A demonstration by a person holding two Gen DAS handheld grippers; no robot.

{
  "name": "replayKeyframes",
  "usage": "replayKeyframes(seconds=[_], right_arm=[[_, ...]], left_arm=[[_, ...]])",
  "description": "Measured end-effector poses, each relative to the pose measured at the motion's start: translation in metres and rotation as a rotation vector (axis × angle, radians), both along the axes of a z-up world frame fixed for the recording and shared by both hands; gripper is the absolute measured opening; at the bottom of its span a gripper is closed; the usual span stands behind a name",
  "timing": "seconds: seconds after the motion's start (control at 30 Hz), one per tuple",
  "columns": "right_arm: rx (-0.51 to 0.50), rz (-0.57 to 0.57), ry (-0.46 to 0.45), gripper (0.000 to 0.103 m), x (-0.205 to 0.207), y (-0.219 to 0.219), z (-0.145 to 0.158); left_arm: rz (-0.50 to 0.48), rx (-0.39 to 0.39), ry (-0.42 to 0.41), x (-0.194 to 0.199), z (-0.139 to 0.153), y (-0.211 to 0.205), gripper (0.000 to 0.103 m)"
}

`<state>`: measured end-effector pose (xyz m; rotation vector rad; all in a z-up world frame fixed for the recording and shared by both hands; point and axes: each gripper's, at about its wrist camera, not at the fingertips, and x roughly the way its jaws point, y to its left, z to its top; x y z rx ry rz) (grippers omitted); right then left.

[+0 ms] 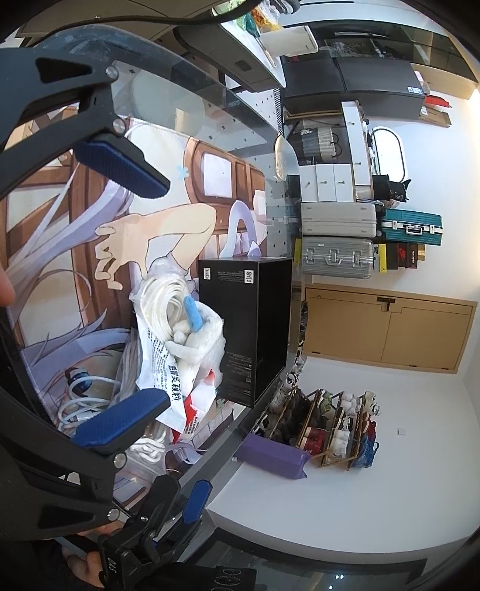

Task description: Organize soft objects

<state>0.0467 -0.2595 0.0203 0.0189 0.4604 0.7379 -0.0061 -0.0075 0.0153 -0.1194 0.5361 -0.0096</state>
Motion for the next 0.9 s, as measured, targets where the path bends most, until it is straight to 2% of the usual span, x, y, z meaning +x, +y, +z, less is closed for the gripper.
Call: replayKeyframes(seconds=[0.23, 0.57, 0.9], right_arm=[[-0.006, -0.012, 0.002, 0.103, -0.001, 0.000, 0.002], [-0.026, -0.063, 0.090, 0.103, 0.021, 0.001, 0.002], [-0.060, -0.059, 0.151, 0.103, 0.047, 0.022, -0.003]], left_arm=[[0.000, -0.005, 0.000, 0.000, 0.001, 0.002, 0.103], [0.009, -0.024, 0.016, 0.004, -0.001, 0.011, 0.103], [-0.026, -0.031, 0.043, 0.019, -0.006, 0.015, 0.103]])
